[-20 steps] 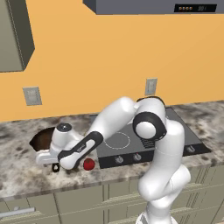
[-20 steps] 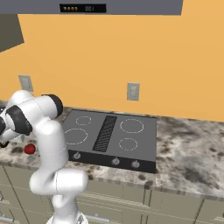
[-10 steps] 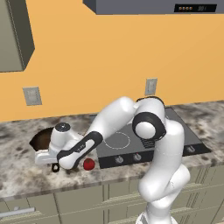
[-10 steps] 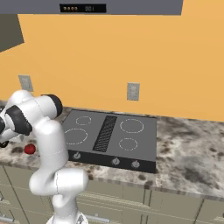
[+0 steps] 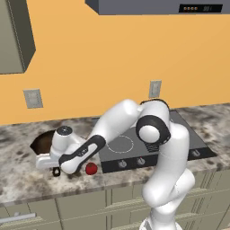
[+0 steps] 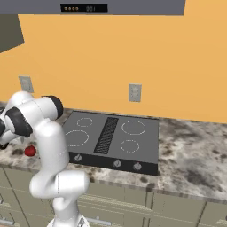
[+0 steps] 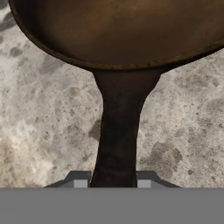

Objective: Place the pan on the front left burner on the stove. Then place the tomato and the onion in the pan and turn on the front left burner.

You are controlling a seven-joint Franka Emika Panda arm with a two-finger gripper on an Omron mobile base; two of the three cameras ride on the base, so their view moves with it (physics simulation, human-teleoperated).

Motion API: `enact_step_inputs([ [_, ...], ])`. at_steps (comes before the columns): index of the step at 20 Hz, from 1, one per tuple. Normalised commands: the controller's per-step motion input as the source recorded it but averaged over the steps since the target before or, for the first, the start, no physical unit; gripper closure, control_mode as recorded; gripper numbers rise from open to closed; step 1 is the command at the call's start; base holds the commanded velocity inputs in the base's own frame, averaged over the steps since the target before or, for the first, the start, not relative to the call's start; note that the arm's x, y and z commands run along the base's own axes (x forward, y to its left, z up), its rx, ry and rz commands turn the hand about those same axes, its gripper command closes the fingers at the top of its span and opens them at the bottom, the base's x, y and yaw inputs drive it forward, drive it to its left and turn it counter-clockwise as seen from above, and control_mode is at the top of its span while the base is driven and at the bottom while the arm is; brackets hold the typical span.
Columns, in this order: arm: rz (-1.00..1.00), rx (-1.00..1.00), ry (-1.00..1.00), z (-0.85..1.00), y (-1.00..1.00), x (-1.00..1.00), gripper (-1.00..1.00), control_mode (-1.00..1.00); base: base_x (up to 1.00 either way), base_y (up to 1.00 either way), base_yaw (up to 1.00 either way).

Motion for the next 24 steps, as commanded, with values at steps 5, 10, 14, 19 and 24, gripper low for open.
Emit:
enact_step_inputs([
  [5, 0.00, 0.00, -0.08, 0.14, 0.00, 0.00, 1.00, -1.00, 0.00, 0.00, 0.00],
  [10, 0.00, 0.00, -0.04, 0.40, 0.00, -0.01, 1.00, -1.00, 0.00, 0.00, 0.00],
  [14, 0.00, 0.00, 0.00, 0.45, 0.00, 0.00, 1.00, -1.00, 0.00, 0.00, 0.00],
  [19, 0.01, 0.03, 0.00, 0.34, -0.02, 0.00, 1.00, -1.00, 0.00, 0.00, 0.00],
  [24, 0.02, 0.08, 0.00, 0.23, -0.37, 0.00, 1.00, -1.00, 0.00, 0.00, 0.00],
])
